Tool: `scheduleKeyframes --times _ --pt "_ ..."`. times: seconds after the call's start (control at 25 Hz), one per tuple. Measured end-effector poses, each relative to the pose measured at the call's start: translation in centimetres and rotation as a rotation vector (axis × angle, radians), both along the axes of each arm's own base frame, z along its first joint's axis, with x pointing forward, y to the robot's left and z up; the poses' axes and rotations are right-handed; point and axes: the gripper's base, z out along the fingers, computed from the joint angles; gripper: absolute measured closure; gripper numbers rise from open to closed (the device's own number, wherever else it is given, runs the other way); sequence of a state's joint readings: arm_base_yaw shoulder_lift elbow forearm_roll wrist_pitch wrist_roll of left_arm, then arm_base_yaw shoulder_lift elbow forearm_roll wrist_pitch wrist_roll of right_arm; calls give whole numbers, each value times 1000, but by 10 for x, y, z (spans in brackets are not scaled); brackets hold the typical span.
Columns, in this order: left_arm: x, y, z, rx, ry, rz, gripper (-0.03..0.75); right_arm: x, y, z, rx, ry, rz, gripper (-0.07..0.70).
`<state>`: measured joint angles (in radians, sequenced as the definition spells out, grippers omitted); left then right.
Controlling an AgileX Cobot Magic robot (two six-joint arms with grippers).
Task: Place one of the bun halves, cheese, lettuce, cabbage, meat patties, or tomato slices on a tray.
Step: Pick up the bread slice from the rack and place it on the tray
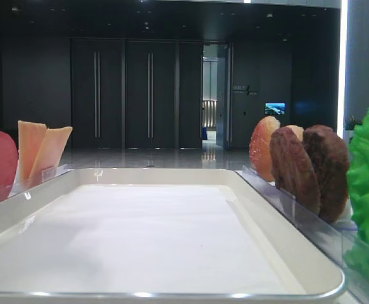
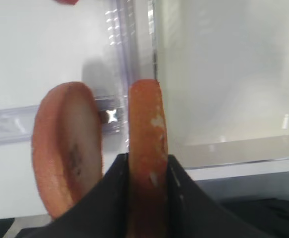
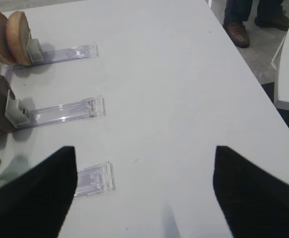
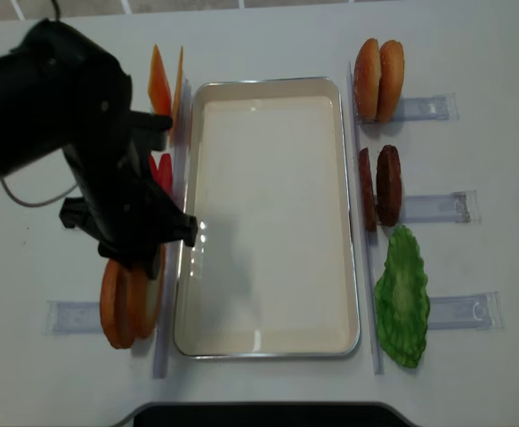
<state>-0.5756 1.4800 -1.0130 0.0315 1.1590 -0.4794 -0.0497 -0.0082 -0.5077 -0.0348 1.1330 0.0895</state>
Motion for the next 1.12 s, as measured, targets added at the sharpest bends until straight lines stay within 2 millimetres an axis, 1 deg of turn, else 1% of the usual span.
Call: scheduleKeyframes --times 0.12,0.2,0.28,0.32,0.4,0.6,0.72,0.96,1.12 --pt "-9 2 26 -123 -95 18 574 0 0 0 0 0 0 94" --pt "-10 4 39 -220 -152 20 574 0 0 0 0 0 0 94" --pt "-9 6 44 -324 -188 26 574 0 0 0 0 0 0 94" --pt "-7 8 43 -360 -199 21 575 0 0 0 0 0 0 94" --pt "-6 10 35 -433 -197 15 575 0 0 0 0 0 0 94" --pt "-2 15 14 -580 -258 -38 576 0 0 0 0 0 0 94" --pt "4 11 0 -673 -268 -72 576 0 0 0 0 0 0 94" --pt "21 -2 -28 -768 -230 -82 577 0 0 0 0 0 0 94" --pt "30 -6 -53 -756 -169 -49 577 0 0 0 0 0 0 94"
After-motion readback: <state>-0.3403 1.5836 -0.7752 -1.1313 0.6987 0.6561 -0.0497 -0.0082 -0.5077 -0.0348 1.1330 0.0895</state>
